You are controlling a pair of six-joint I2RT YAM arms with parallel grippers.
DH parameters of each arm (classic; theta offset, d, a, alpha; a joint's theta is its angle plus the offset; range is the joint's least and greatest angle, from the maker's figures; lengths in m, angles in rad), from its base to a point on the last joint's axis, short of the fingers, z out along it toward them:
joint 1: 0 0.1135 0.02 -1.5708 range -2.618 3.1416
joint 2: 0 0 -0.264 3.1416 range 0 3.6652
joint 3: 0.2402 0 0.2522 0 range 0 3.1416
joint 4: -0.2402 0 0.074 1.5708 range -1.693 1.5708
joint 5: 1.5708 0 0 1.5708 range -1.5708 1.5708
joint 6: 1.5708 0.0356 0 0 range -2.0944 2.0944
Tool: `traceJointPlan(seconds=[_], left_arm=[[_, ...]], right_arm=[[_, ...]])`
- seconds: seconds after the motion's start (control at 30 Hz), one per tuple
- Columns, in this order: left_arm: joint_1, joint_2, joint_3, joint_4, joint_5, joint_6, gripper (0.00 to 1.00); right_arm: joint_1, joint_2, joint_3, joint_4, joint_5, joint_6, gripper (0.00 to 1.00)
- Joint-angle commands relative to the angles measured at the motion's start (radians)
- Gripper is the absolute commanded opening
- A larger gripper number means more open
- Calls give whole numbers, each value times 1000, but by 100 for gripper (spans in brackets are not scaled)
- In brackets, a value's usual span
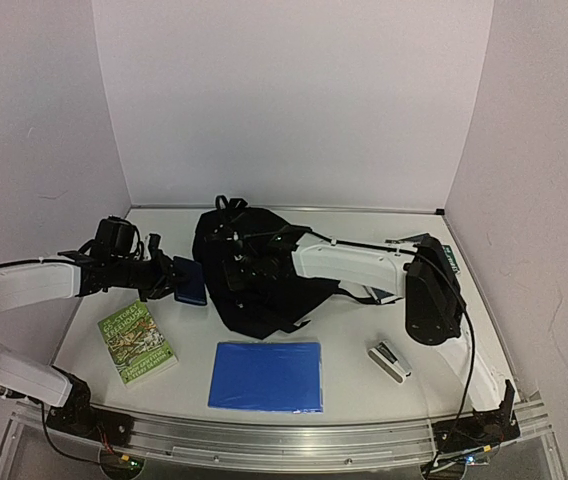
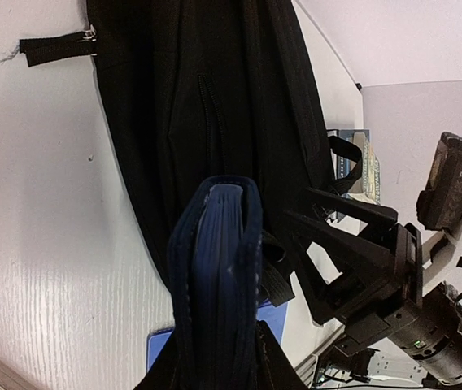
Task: Pack the student bag
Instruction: Place the personal item in the student bag.
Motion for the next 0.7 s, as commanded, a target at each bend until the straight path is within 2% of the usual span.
traceJointPlan(seconds=[0.0, 0.17, 0.4, 0.43, 0.57, 0.6, 0.67], left_arm=[[6, -39, -9, 90, -3, -26, 0], [6, -46, -15, 80, -3, -26, 0], [7, -66, -28, 88, -4, -28, 0], [6, -67, -30, 91, -5, -29, 0], [6, -55, -27, 114, -11, -41, 0], [6, -49, -23, 115, -13, -44, 0], [6, -37, -17, 151, -15, -55, 0]], right_arm=[[-1, 94, 127, -24, 108, -60, 43], [-1, 176, 194, -29, 167, -95, 47], [-1, 232, 185, -29, 217, -112, 54], [-1, 239, 182, -29, 217, -113, 48], [-4, 246, 171, -29, 244, -79, 10], [-7, 232, 160, -27, 238, -59, 3], [-16, 189, 121, -3, 203, -21, 0]])
